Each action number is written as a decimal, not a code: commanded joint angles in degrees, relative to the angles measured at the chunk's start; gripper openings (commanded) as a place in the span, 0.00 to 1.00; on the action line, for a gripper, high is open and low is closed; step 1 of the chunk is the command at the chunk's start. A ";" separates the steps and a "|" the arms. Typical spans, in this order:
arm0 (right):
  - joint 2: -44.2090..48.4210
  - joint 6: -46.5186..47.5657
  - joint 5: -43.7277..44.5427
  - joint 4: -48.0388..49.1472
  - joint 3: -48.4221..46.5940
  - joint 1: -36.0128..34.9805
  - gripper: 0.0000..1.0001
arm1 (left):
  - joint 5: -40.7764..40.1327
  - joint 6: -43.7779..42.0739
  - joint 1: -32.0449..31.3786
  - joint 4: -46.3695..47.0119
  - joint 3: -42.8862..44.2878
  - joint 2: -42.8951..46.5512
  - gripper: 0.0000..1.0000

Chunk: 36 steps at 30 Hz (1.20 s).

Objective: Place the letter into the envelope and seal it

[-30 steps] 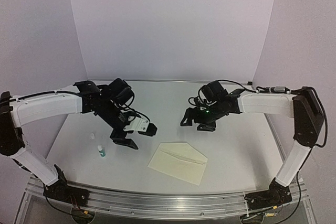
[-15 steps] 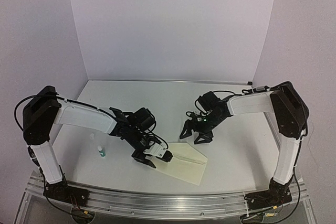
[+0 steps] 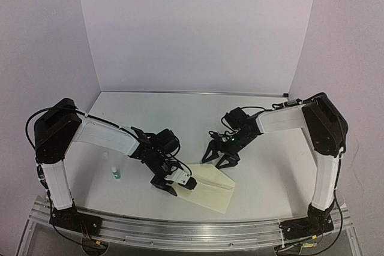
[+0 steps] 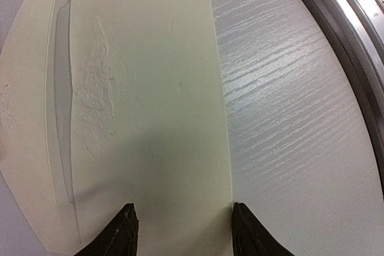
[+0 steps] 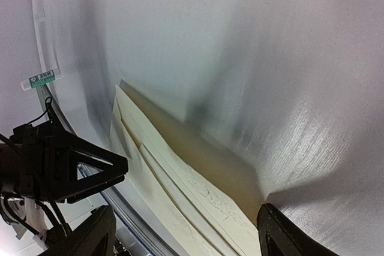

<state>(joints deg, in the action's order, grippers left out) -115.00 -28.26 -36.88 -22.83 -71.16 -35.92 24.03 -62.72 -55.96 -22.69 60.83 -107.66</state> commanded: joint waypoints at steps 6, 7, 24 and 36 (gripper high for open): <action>4.64 -4.51 -7.88 6.37 -0.38 -0.52 0.69 | -3.96 1.83 -0.29 2.25 -2.75 -2.99 0.48; 4.72 -6.08 -8.54 8.65 0.54 -1.03 0.68 | -4.33 1.89 -0.29 2.53 -2.74 -3.30 0.48; 2.89 -14.60 -5.09 12.81 5.66 -6.57 0.37 | -9.70 2.82 -0.32 7.24 -5.32 -5.82 0.44; 1.40 -15.73 4.80 12.71 12.12 -6.80 0.00 | -9.84 5.17 -0.28 7.08 -5.30 -6.04 0.44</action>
<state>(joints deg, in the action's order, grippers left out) -112.79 -43.93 -36.80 -10.38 -59.89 -42.68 22.32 -57.90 -56.29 -9.34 58.59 -108.95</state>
